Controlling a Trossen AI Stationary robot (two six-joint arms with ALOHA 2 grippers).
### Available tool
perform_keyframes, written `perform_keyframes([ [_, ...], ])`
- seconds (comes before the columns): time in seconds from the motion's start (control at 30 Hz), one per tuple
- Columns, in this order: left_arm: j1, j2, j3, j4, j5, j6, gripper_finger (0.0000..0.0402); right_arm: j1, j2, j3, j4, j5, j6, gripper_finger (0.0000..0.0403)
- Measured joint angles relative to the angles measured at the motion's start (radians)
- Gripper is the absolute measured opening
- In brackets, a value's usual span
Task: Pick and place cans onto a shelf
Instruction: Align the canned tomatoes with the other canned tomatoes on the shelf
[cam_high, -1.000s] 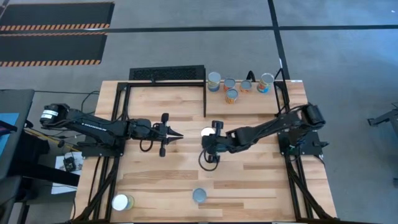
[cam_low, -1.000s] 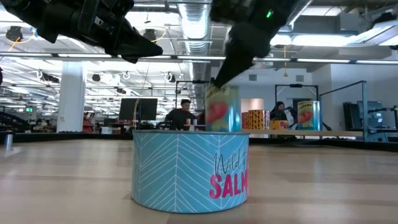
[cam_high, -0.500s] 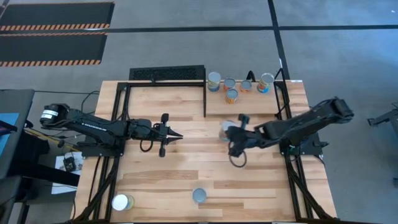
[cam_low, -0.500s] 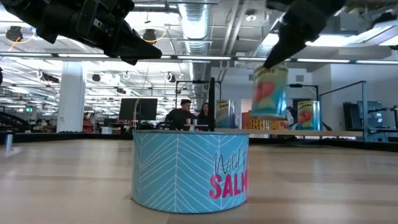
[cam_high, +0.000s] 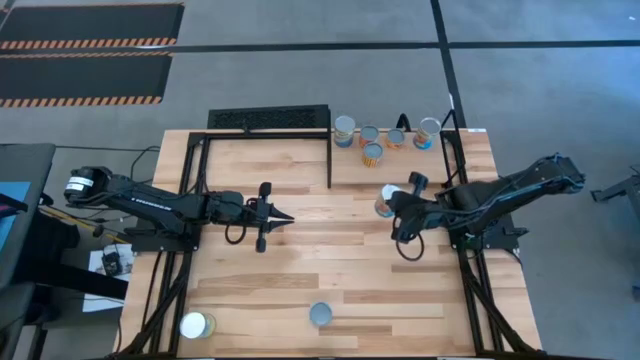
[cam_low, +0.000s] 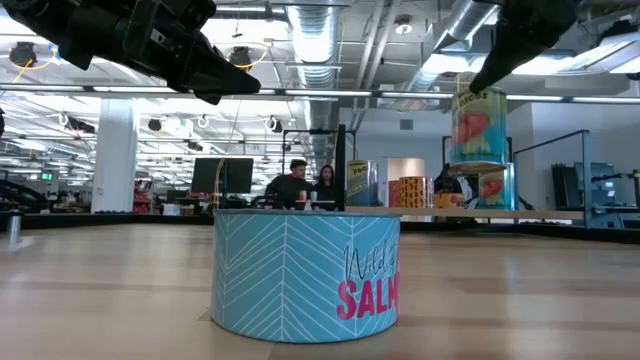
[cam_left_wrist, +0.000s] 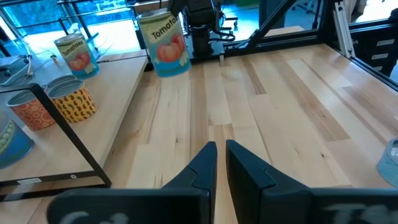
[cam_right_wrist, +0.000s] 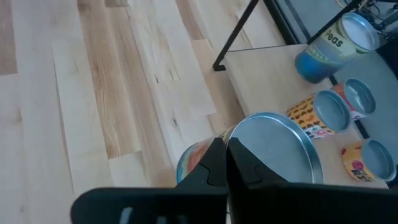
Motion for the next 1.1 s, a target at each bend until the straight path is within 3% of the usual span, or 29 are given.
perform_keyframes([
  [0.3,0.0,0.0,0.0,-0.003,0.0,-0.001,0.0025,-0.042,-0.064,0.0,-0.087,0.0,-0.019,0.0005],
  [0.63,0.0,0.0,0.0,-0.003,0.0,-0.001,0.0025,-0.171,-0.121,0.0,-0.173,0.019,-0.061,0.0005],
  [0.8,0.0,0.0,0.0,-0.004,0.0,-0.001,0.0024,-0.277,-0.119,-0.007,-0.21,0.03,-0.087,0.0004],
  [1.1,0.0,0.0,0.0,-0.009,0.0,-0.001,0.0024,-0.537,-0.21,-0.173,-0.157,0.029,-0.12,0.0004],
])
